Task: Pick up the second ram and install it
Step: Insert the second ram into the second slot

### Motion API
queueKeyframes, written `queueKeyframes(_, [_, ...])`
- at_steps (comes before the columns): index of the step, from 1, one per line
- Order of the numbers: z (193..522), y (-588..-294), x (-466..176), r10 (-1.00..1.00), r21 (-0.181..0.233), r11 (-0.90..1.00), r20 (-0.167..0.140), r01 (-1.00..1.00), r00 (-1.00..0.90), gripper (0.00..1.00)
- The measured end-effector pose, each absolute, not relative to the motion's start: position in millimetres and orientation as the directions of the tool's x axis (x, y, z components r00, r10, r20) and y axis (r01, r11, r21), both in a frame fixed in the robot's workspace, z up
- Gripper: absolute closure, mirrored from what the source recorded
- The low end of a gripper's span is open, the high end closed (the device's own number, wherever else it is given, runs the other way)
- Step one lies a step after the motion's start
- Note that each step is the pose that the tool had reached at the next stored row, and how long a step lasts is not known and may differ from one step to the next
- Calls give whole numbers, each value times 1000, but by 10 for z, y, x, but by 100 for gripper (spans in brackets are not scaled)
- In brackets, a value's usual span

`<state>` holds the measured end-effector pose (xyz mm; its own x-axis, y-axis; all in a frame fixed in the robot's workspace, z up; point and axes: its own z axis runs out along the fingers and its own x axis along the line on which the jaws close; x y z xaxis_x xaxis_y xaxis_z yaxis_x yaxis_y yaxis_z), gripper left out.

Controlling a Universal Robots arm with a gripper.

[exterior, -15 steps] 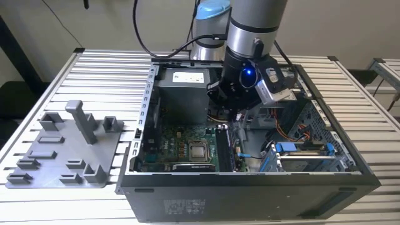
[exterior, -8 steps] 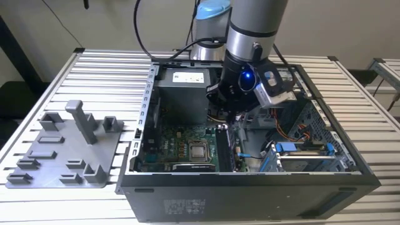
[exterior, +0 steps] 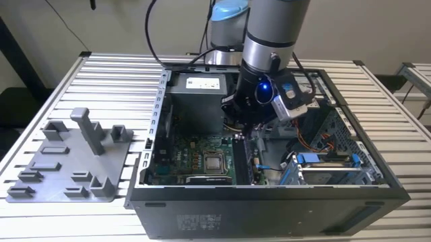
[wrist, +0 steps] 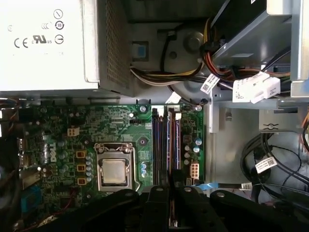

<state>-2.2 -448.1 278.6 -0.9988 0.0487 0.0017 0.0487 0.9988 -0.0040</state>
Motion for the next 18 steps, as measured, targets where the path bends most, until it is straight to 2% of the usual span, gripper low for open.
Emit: queueKeyframes(18, [2506, -4566, -49, 49, -5, 999, 15, 49, -999, 86])
